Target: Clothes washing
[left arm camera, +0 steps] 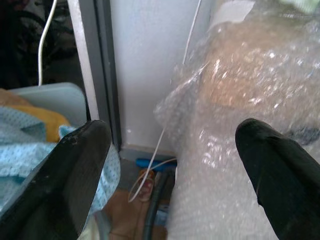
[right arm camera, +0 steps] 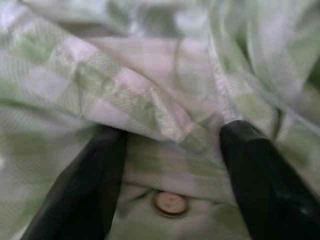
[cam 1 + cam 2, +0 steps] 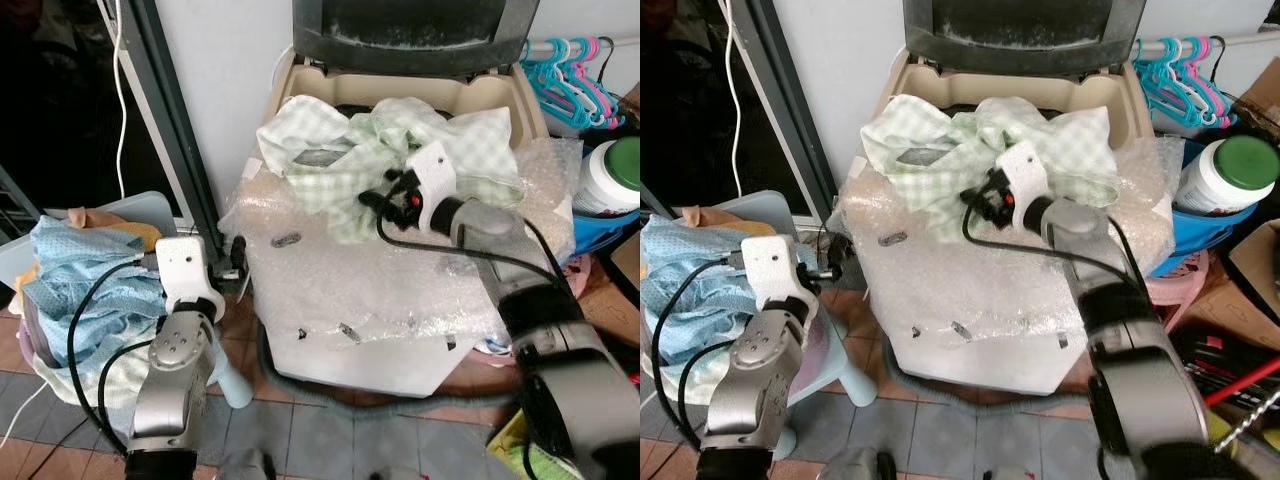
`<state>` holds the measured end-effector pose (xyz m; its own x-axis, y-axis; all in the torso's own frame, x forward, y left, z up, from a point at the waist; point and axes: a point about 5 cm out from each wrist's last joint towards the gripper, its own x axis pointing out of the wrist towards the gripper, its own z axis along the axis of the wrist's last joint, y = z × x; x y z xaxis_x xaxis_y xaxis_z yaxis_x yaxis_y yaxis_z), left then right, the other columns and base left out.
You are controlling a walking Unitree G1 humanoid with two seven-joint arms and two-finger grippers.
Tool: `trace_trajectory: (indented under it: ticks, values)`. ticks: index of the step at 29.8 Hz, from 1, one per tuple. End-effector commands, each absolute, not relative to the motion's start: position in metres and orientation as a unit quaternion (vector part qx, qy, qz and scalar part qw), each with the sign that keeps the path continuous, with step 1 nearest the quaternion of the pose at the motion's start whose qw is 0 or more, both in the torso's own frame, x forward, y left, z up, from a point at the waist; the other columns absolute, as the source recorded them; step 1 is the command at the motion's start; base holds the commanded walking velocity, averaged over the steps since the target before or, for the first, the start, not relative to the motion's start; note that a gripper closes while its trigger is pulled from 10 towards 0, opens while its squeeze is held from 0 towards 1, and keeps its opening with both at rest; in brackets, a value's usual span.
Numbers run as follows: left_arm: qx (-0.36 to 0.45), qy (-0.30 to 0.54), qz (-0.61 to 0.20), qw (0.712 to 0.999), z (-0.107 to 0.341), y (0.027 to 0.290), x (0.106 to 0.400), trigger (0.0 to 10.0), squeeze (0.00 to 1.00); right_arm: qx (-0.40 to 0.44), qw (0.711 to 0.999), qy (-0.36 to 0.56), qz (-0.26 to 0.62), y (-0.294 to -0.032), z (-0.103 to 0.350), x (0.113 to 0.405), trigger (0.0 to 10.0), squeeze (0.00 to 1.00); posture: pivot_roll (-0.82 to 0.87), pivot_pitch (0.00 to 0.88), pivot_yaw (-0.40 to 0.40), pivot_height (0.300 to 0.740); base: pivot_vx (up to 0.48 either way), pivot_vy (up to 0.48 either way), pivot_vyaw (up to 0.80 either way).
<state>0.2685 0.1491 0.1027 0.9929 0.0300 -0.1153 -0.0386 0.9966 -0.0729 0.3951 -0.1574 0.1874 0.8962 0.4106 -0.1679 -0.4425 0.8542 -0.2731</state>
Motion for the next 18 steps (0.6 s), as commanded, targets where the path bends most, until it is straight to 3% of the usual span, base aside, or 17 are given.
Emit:
trace_trajectory:
  ticks: [1,3,5,6,11,18]
  values:
    - [-0.033,0.051,0.022,0.998,0.108,0.150,0.269,10.0,0.00,-0.160,0.974,0.031,0.155,-0.174,0.199,0.401,10.0,1.00,-0.01,0.060,0.016,0.740,0.000,0.000,0.00]
    - [-0.037,0.055,0.024,0.998,0.107,0.149,0.269,10.0,0.00,-0.141,0.988,-0.057,0.030,-0.199,0.244,0.410,10.0,1.00,-0.01,0.053,0.016,0.740,0.000,0.000,0.00]
    - [-0.038,0.055,0.024,0.997,0.107,0.149,0.269,10.0,0.00,-0.133,0.988,-0.080,0.003,-0.205,0.254,0.410,10.0,1.00,-0.01,0.052,0.016,0.740,0.000,0.000,0.00]
    - [-0.036,0.055,0.024,0.998,0.107,0.149,0.269,10.0,0.00,-0.122,0.984,-0.133,-0.006,-0.209,0.274,0.407,10.0,1.00,-0.01,0.052,0.016,0.740,0.000,0.000,0.00]
    - [-0.036,0.054,0.029,0.997,0.106,0.150,0.269,10.0,0.00,-0.124,0.972,-0.200,0.019,-0.202,0.281,0.393,10.0,1.00,-0.02,0.037,0.021,0.740,0.000,0.000,0.00]
    - [-0.043,0.049,0.036,0.997,0.105,0.149,0.270,10.0,0.00,-0.118,0.967,-0.212,0.075,-0.175,0.237,0.354,10.0,1.00,-0.04,0.010,0.034,0.740,0.000,0.000,0.00]
